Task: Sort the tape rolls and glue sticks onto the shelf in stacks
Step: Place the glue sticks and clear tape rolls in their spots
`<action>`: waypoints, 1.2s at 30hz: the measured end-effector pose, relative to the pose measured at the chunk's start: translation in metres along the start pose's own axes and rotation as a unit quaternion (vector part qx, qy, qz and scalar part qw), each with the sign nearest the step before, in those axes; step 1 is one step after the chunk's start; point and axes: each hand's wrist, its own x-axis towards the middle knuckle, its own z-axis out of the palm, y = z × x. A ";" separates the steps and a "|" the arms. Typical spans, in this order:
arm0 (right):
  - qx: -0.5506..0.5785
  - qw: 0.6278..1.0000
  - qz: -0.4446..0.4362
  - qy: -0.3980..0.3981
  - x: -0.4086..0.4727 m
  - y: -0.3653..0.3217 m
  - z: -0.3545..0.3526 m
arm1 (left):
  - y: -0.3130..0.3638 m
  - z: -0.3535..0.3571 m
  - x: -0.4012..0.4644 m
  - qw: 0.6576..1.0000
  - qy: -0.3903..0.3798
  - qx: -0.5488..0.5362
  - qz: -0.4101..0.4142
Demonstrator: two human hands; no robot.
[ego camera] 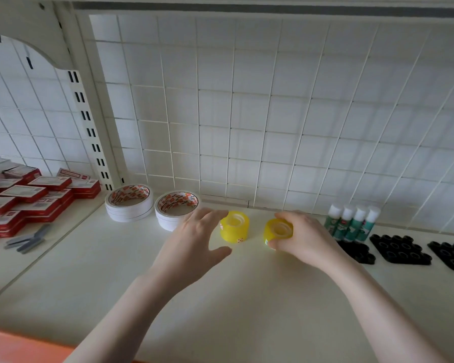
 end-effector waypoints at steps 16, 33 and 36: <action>0.033 0.999 0.010 0.000 0.002 0.009 0.002 | 0.003 0.006 -0.004 1.000 0.000 -0.023 -0.013; 0.051 0.999 -0.008 0.005 -0.005 0.013 0.007 | 0.009 0.012 -0.010 0.999 0.008 -0.019 -0.037; 0.058 0.998 -0.017 0.011 -0.006 0.012 0.008 | 0.015 0.014 -0.015 0.998 0.016 -0.023 -0.051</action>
